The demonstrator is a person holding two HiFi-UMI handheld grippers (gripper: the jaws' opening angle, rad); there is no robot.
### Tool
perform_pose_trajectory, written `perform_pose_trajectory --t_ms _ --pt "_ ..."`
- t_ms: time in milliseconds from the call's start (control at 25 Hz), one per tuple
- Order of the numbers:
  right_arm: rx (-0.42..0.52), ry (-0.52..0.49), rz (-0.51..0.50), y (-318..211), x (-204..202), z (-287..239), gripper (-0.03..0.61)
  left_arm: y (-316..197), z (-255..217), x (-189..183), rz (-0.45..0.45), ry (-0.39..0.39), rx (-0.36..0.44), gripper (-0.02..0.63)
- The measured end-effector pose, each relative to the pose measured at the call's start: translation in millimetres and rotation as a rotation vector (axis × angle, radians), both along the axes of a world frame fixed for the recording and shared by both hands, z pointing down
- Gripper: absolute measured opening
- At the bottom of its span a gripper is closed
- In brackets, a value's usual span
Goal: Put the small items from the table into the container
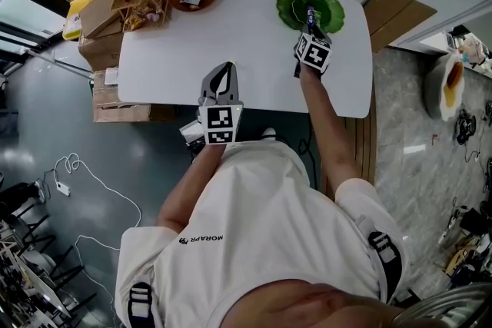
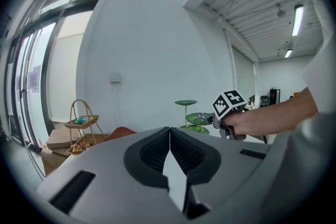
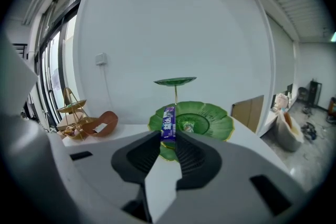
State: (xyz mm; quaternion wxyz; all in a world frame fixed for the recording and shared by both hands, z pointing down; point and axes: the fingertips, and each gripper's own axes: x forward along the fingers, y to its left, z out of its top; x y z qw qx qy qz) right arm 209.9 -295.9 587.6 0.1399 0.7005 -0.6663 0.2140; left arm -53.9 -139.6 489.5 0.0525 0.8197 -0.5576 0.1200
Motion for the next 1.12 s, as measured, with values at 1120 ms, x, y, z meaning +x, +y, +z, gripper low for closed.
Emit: perform_pose_trajectory --t_ms 1120 --pt "0.138 -0.033 -0.023 19.5 -15.1 -44.7 0.052 1.1 -9.8 -4.4 -0.008 -0.016 0.037 0.005"
